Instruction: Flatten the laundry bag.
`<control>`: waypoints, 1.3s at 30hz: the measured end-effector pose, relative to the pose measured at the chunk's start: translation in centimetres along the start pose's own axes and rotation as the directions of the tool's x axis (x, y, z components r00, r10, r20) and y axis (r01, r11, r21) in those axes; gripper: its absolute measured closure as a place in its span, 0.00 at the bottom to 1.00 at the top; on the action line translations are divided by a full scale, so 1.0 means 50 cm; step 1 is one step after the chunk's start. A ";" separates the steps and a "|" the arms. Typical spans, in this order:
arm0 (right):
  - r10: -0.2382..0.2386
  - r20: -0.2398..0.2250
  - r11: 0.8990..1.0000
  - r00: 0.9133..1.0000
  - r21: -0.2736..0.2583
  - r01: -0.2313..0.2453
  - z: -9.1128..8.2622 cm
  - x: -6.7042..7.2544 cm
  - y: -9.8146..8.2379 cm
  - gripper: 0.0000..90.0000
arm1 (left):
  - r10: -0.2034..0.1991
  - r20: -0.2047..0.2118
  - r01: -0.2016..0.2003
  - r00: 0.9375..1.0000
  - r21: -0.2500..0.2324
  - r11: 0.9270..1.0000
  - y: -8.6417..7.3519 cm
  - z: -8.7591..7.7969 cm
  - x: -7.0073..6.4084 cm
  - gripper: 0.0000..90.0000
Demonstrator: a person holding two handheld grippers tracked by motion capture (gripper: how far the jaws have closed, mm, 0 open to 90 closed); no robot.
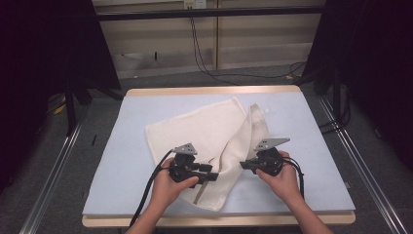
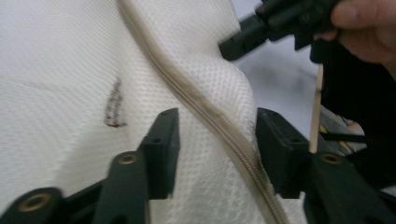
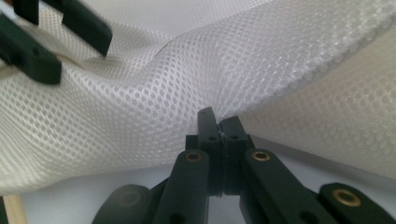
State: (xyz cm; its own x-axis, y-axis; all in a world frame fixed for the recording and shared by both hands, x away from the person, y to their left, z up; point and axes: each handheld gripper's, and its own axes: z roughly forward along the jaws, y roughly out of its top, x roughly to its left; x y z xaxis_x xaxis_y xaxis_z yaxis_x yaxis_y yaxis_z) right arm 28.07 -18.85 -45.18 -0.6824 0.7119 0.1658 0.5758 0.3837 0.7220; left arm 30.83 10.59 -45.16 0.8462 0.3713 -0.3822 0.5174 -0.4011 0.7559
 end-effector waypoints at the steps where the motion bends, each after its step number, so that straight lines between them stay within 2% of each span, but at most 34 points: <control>1: -0.005 -0.002 1.000 1.000 0.000 0.005 -0.001 0.000 0.000 1.00 | 0.000 0.000 0.000 1.000 0.000 1.000 0.000 0.000 0.000 0.53; 2: -0.002 -0.009 1.000 1.000 -0.001 0.002 -0.001 0.000 0.000 1.00 | -0.019 -0.011 0.019 1.000 -0.018 1.000 0.002 -0.015 0.010 0.52; 5: -0.006 -0.008 1.000 1.000 0.006 0.006 -0.001 0.001 -0.001 1.00 | -0.024 -0.019 0.024 1.000 -0.039 0.999 0.003 -0.029 0.019 0.48; 6: -0.014 0.016 1.000 1.000 0.023 0.014 0.000 0.001 -0.003 1.00 | -0.023 -0.046 0.021 0.999 -0.046 0.999 0.003 -0.036 0.023 0.44; 7: -0.014 0.016 1.000 1.000 0.023 0.014 0.000 0.001 -0.003 1.00 | -0.028 -0.061 0.024 0.998 -0.063 0.998 0.003 -0.044 0.029 0.44; 8: -0.010 0.013 1.000 1.000 0.026 0.009 0.000 -0.003 -0.007 1.00 | -0.040 -0.093 0.036 0.995 -0.049 0.998 0.000 -0.058 0.041 0.40; 9: -0.007 0.008 1.000 1.000 0.025 0.007 0.001 -0.005 -0.008 1.00 | -0.011 -0.138 0.009 0.990 -0.014 1.000 -0.002 -0.062 0.048 0.40; 10: -0.005 0.005 1.000 1.000 0.030 0.005 0.000 -0.005 -0.008 1.00 | -0.011 -0.138 0.009 0.990 -0.014 1.000 -0.002 -0.062 0.048 0.39; 11: -0.005 0.005 1.000 1.000 0.030 0.005 0.000 -0.005 -0.008 1.00 | -0.003 -0.164 0.005 0.986 0.008 1.000 -0.006 -0.065 0.057 0.39; 13: -0.009 0.008 0.999 1.000 0.031 0.008 0.001 -0.003 -0.009 1.00 | -0.015 -0.208 0.020 0.978 0.025 0.999 -0.018 -0.070 0.081 0.38; 14: -0.010 0.003 0.999 1.000 0.030 0.010 0.000 -0.004 -0.010 1.00 | -0.012 -0.253 0.026 0.967 0.054 0.998 -0.032 -0.073 0.104 0.38; 15: -0.010 0.003 0.999 1.000 0.030 0.010 0.000 -0.004 -0.010 1.00 | -0.012 -0.253 0.026 0.967 0.054 0.998 -0.032 -0.073 0.104 0.37; 16: -0.016 0.003 0.999 1.000 0.028 0.016 0.000 -0.005 -0.010 1.00 | 0.000 -0.277 0.024 0.961 0.083 0.996 -0.044 -0.073 0.122 0.36; 17: -0.016 0.003 0.999 1.000 0.028 0.016 0.000 -0.005 -0.010 1.00 | 0.000 -0.277 0.024 0.961 0.083 0.996 -0.044 -0.073 0.122 0.35; 18: -0.015 -0.002 1.000 1.000 0.024 0.015 0.001 -0.006 -0.011 1.00 | -0.007 -0.247 0.030 0.969 0.088 0.996 -0.052 -0.068 0.130 0.35; 19: -0.015 -0.002 1.000 1.000 0.024 0.015 0.001 -0.006 -0.011 1.00 | -0.007 -0.247 0.030 0.969 0.088 0.996 -0.052 -0.068 0.130 0.35; 20: -0.014 0.006 1.000 1.000 0.027 0.014 0.001 -0.005 -0.011 1.00 | -0.014 -0.217 0.030 0.976 0.073 0.997 -0.051 -0.065 0.127 0.35; 21: -0.014 0.006 1.000 1.000 0.027 0.014 0.001 -0.005 -0.011 1.00 | -0.014 -0.217 0.030 0.976 0.073 0.997 -0.051 -0.065 0.127 0.38; 22: -0.014 0.009 0.999 1.000 0.029 0.014 0.002 -0.005 -0.011 1.00 | 0.000 -0.169 0.019 0.986 0.107 0.994 -0.047 -0.058 0.118 0.46; 23: -0.014 0.009 0.999 1.000 0.029 0.014 0.002 -0.005 -0.011 1.00 | 0.000 -0.169 0.019 0.986 0.107 0.994 -0.047 -0.058 0.118 0.49; 24: -0.018 0.008 0.999 1.000 0.030 0.017 0.002 -0.005 -0.011 1.00 | 0.018 -0.158 0.004 0.987 0.138 0.990 -0.046 -0.044 0.107 0.54; 25: -0.018 0.008 0.999 1.000 0.029 0.018 0.002 -0.006 -0.011 1.00 | 0.018 -0.158 0.004 0.987 0.138 0.990 -0.046 -0.044 0.107 0.61; 26: -0.019 0.009 0.999 1.000 0.029 0.019 0.001 -0.006 -0.011 1.00 | 0.050 -0.206 -0.018 0.977 0.153 0.988 -0.045 -0.042 0.100 0.71; 27: -0.019 0.009 0.999 1.000 0.028 0.019 0.001 -0.006 -0.011 1.00 | 0.051 -0.210 -0.018 0.976 0.155 0.988 -0.045 -0.040 0.098 0.78; 28: -0.020 0.013 0.999 1.000 0.027 0.020 0.000 -0.006 -0.011 1.00 | 0.070 -0.222 -0.035 0.972 0.158 0.987 -0.045 -0.038 0.096 0.81; 29: -0.020 0.013 0.999 1.000 0.027 0.020 0.000 -0.006 -0.011 1.00 | 0.070 -0.222 -0.035 0.972 0.158 0.987 -0.045 -0.038 0.096 0.85; 30: -0.017 0.016 1.000 1.000 0.026 0.017 -0.001 -0.005 -0.010 1.00 | 0.089 -0.223 -0.052 0.971 0.165 0.985 -0.046 -0.036 0.094 0.89; 32: -0.016 0.020 0.999 1.000 0.029 0.015 -0.001 -0.005 -0.010 1.00 | 0.089 -0.222 -0.052 0.971 0.166 0.985 -0.045 -0.035 0.094 0.96; 33: -0.012 0.020 1.000 1.000 0.026 0.012 0.000 -0.005 -0.010 1.00 | 0.095 -0.237 -0.056 0.967 0.165 0.985 -0.045 -0.032 0.091 0.98; 35: -0.013 0.021 1.000 1.000 0.025 0.013 0.000 -0.005 -0.009 1.00 | 0.095 -0.242 -0.055 0.966 0.168 0.984 -0.044 -0.033 0.091 1.00; 36: -0.021 0.014 1.000 1.000 0.020 0.020 0.000 -0.005 -0.008 1.00 | 0.082 -0.267 -0.042 0.960 0.153 0.987 -0.041 -0.033 0.093 1.00; 37: -0.024 0.015 1.000 1.000 0.018 0.023 -0.001 -0.004 -0.007 1.00 | 0.082 -0.267 -0.042 0.960 0.153 0.987 -0.041 -0.033 0.093 1.00; 38: -0.025 0.009 1.000 1.000 0.012 0.025 -0.002 -0.004 -0.006 1.00 | 0.062 -0.299 -0.025 0.952 0.126 0.992 -0.040 -0.037 0.103 1.00; 39: -0.022 0.000 1.000 1.000 0.010 0.022 -0.003 -0.002 -0.005 1.00 | 0.044 -0.314 -0.012 0.948 0.104 0.995 -0.039 -0.039 0.110 1.00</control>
State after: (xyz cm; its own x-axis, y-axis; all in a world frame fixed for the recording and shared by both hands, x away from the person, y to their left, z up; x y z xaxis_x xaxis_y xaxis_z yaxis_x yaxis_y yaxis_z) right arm 27.93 -19.10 -45.29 -0.6950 0.7033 0.1498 0.5648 0.4051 0.7189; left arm 34.21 15.06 -47.70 0.7852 0.5976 -0.1622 0.5179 -0.4902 0.7010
